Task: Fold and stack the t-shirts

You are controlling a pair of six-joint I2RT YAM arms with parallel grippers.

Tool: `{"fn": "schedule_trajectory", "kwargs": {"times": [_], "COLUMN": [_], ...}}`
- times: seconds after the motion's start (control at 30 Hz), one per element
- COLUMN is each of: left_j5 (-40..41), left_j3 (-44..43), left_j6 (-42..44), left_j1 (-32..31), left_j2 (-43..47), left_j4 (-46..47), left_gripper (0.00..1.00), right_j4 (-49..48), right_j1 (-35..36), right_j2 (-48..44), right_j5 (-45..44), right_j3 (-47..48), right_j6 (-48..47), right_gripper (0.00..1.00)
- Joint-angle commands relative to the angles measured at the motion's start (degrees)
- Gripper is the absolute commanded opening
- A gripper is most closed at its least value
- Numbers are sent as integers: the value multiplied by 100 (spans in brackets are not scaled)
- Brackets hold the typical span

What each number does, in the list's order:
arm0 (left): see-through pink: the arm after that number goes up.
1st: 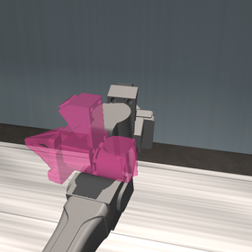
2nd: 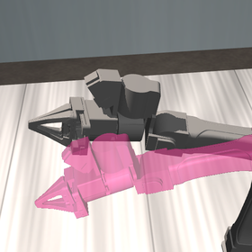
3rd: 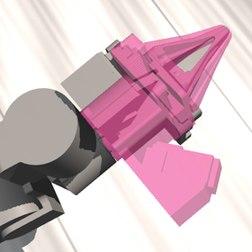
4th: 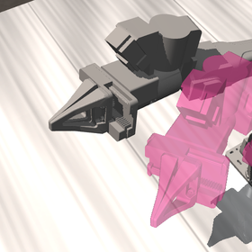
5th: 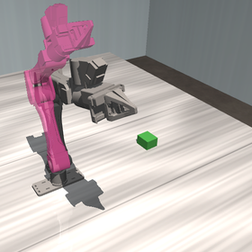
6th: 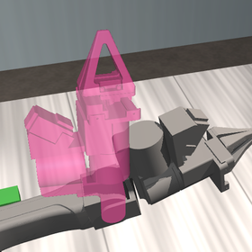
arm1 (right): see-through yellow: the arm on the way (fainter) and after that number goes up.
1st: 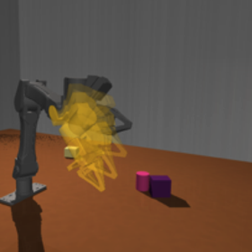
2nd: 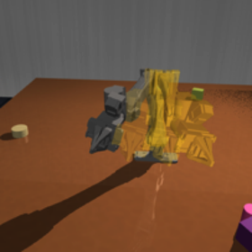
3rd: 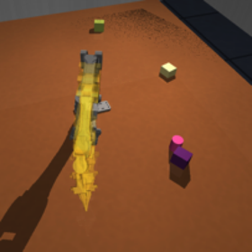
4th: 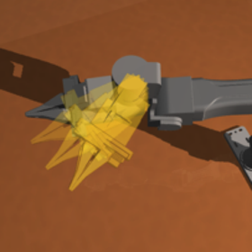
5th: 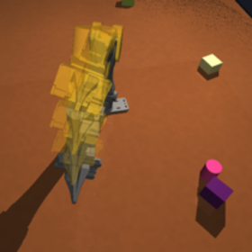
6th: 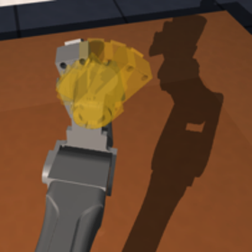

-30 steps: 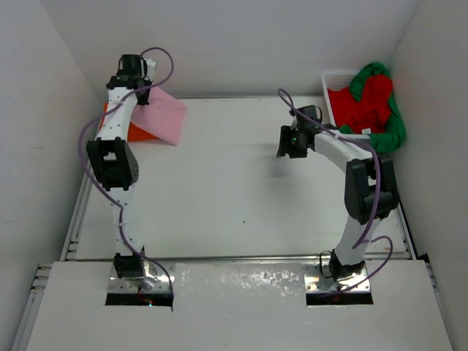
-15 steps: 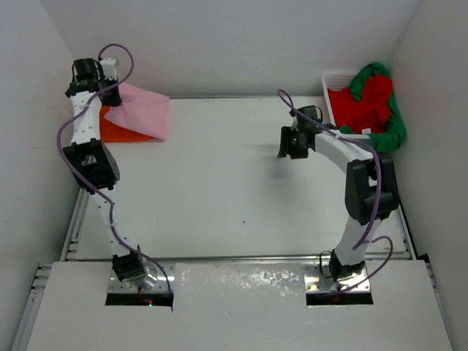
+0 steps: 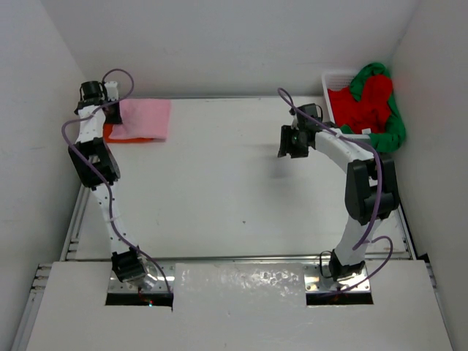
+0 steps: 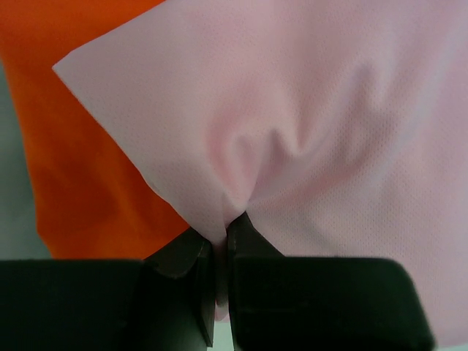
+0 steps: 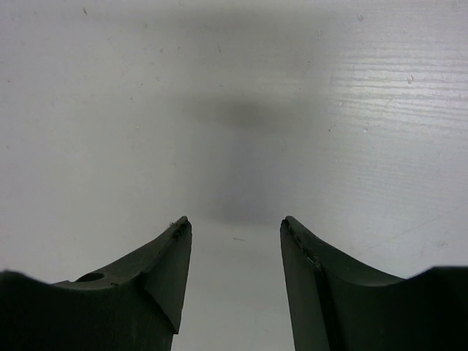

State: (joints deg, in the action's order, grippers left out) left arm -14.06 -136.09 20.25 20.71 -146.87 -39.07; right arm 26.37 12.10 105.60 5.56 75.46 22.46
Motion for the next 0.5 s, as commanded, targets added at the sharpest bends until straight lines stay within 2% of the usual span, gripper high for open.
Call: {"fn": "schedule_trajectory", "kwargs": {"times": [0.0, 0.1, 0.2, 0.23, 0.3, 0.33, 0.4, 0.43, 0.47], "left_j5": [456, 764, 949, 1019, 1090, 1186, 1161, 1187, 1230], "left_j3": [-207, -190, -181, -181, -155, -146, -111, -32, 12], "left_j6": [-214, -206, -214, -206, -188, -179, -136, -135, -162], "left_j1": [205, 197, 205, 205, 205, 205, 214, 206, 214], "left_j2": [132, 132, 141, 150, 185, 185, 211, 229, 264], "left_j4": [592, 716, 752, 760, 813, 839, 822, 831, 848], "left_gripper": [0, 2, 10, 21, 29, 41, 53, 63, 66], "right_j4": [44, 44, 35, 35, 52, 61, 70, 70, 70], "right_j1": [3, -6, 3, -6, 3, 3, -6, 3, 3], "right_j2": [-110, -110, -92, -92, -110, -119, -119, -127, -128], "right_j5": [-11, -11, 41, 50, 41, 41, 24, 24, 24], "right_j3": [206, 188, 206, 206, 206, 197, 197, 197, 197], "right_j6": [-66, -84, -84, -75, -101, -110, -136, -136, -136], "right_gripper": [51, 51, 51, 50, 51, 51, 51, 51, 51]}}
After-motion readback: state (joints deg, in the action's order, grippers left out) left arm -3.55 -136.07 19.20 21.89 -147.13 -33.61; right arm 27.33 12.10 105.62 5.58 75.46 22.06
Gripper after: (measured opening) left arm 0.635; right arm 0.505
